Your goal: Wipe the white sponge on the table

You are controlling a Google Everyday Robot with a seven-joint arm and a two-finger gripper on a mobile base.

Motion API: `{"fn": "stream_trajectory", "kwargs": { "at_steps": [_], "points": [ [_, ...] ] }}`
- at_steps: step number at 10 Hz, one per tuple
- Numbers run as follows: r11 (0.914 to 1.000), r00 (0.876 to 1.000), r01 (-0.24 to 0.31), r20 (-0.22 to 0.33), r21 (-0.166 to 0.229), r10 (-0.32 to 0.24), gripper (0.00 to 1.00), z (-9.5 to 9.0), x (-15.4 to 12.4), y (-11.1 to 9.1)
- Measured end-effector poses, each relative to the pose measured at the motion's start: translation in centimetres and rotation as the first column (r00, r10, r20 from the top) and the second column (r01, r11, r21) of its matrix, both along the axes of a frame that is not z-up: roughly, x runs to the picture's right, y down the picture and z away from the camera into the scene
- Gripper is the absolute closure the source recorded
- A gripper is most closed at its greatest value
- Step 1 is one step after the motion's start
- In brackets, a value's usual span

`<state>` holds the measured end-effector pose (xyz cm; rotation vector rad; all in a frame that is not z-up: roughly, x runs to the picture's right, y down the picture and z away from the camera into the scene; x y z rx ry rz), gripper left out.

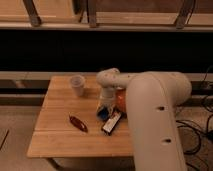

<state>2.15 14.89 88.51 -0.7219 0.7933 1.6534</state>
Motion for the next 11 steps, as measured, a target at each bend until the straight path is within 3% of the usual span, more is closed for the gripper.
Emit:
{"fn": "stream_trajectory", "kwargs": {
  "at_steps": [3,5,8,11],
  "points": [
    [0.9961,0.999,0.023,-0.026,0.085,-0.021,1.0,1.9,3.0,-3.8],
    [0.9921,0.999,0.046,0.016,0.117,-0.049,1.0,3.3,1.7,-5.4],
    [0.9915,0.987,0.047,0.144,0.122,-0.064,1.0,5.5,-4.0,-5.3],
    [0.9948,0.959,0.027,0.279,0.098,-0.053,1.0,5.6,-9.9,-4.0]
  ]
}}
